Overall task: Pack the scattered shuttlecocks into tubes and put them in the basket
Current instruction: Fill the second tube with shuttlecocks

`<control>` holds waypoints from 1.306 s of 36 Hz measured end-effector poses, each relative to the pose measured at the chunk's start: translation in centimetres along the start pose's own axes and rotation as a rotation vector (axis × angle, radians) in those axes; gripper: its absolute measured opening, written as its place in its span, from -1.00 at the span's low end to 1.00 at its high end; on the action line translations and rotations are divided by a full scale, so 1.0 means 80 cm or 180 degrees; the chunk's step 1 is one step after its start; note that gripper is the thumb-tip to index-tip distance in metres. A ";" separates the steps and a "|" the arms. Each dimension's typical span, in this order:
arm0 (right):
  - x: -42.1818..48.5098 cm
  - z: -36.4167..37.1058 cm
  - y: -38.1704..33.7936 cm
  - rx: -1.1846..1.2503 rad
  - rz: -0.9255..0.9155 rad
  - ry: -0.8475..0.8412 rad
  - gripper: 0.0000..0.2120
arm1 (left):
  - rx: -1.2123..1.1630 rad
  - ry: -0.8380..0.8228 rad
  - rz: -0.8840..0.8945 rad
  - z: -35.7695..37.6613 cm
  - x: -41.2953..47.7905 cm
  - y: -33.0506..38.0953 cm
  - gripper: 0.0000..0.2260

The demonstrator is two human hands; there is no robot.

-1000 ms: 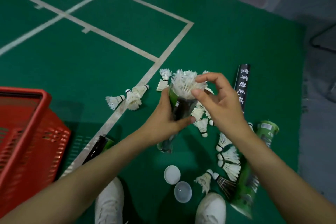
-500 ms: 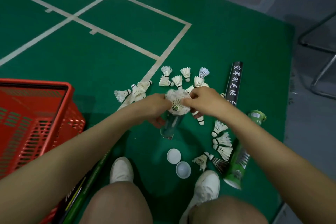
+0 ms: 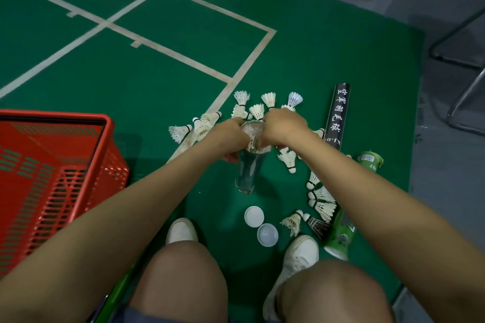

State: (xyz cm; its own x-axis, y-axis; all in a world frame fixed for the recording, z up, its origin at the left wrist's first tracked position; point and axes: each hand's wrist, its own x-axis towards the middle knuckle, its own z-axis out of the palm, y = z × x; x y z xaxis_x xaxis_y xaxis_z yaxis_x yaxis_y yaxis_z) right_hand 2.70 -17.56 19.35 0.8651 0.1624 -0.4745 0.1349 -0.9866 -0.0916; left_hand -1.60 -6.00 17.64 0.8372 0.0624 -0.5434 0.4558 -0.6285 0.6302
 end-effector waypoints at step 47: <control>0.166 0.266 0.140 0.4599 0.1043 -0.1188 -0.57 | 0.1438 -0.0528 0.0049 0.133 0.175 -0.189 -0.26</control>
State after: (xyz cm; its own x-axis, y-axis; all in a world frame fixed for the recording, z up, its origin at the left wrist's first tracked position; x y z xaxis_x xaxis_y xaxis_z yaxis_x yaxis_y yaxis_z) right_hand 5.42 -26.09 -6.59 0.5650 0.1595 -0.8095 -0.7953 -0.1559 -0.5858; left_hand -0.02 -3.86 -5.39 0.7666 -0.0510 -0.6401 0.2360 -0.9047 0.3547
